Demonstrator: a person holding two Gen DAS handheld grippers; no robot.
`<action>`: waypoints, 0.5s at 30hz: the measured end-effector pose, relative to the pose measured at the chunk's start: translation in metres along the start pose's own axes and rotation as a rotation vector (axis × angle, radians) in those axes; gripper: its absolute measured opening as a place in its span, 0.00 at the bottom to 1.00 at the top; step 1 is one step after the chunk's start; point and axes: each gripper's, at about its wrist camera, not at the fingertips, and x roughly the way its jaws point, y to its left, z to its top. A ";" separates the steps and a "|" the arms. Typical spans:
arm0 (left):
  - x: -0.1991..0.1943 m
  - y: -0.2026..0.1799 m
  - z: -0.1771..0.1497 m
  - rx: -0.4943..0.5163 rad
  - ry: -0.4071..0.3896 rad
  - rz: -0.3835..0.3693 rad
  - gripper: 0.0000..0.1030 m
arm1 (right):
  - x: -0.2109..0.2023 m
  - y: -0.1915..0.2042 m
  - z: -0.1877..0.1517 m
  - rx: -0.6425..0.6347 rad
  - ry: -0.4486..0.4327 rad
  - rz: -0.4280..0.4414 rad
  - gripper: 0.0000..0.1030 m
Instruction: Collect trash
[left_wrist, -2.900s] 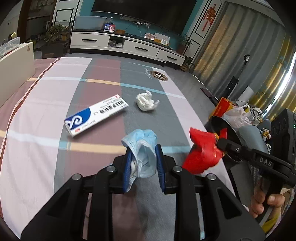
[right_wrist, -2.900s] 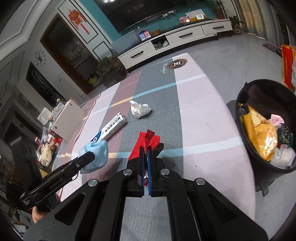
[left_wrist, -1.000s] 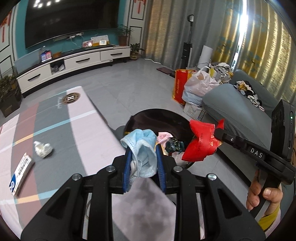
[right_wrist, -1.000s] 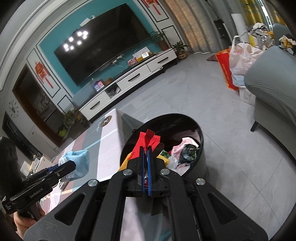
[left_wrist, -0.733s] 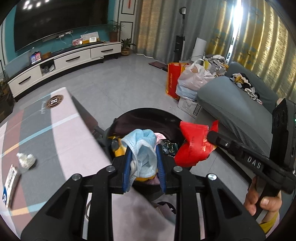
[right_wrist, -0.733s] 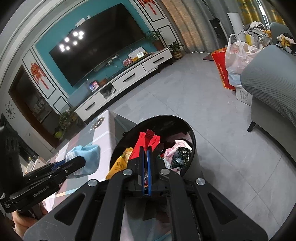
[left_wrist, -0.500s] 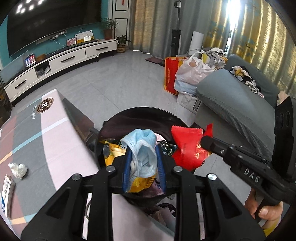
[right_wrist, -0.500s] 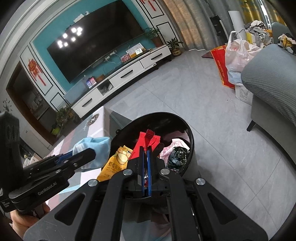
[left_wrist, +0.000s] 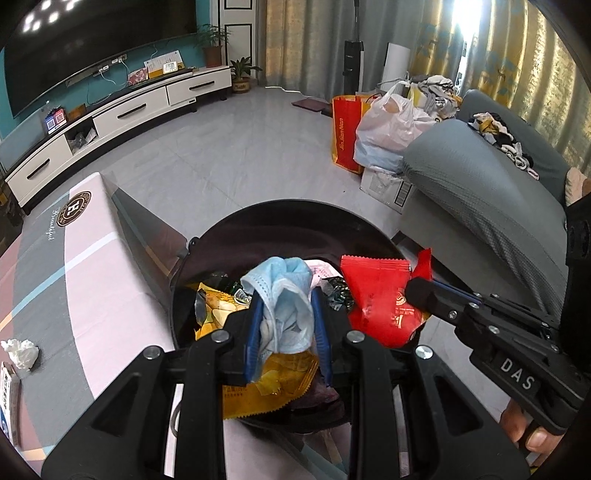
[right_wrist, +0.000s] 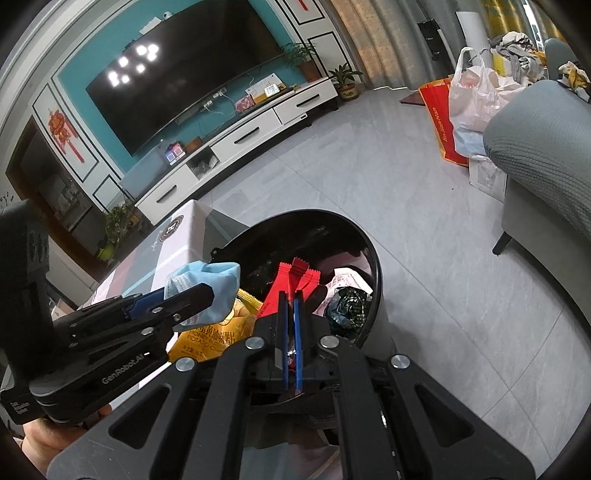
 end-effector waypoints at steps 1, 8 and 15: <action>0.002 0.000 0.000 0.001 0.003 0.004 0.26 | 0.001 0.000 0.000 -0.001 0.002 0.000 0.03; 0.016 -0.002 -0.001 -0.006 0.028 0.013 0.27 | 0.011 0.002 -0.001 -0.007 0.027 0.004 0.03; 0.020 -0.001 -0.002 -0.009 0.041 0.016 0.30 | 0.016 0.001 -0.001 -0.010 0.040 0.009 0.05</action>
